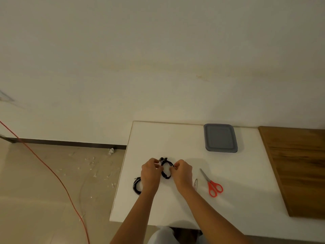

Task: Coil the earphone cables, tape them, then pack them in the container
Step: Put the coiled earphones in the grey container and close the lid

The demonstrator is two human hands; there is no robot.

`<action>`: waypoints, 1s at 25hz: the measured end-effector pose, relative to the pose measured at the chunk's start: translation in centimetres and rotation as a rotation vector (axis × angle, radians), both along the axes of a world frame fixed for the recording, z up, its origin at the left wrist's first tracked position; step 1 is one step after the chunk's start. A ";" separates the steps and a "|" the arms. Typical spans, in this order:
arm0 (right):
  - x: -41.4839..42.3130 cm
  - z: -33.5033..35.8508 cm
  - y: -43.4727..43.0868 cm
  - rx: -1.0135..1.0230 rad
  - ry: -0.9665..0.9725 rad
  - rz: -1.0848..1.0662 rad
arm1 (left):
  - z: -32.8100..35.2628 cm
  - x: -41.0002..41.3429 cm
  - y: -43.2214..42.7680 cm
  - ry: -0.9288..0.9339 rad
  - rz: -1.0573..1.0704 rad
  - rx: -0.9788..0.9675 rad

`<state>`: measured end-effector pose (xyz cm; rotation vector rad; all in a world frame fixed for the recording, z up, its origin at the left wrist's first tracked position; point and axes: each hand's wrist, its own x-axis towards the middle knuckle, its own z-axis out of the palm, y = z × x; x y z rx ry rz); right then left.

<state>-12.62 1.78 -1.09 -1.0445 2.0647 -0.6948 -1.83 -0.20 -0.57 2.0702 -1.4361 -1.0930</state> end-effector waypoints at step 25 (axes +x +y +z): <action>-10.2 1.3 7.2 0.076 0.128 -0.035 | 1.6 -3.9 6.6 0.214 -0.034 0.186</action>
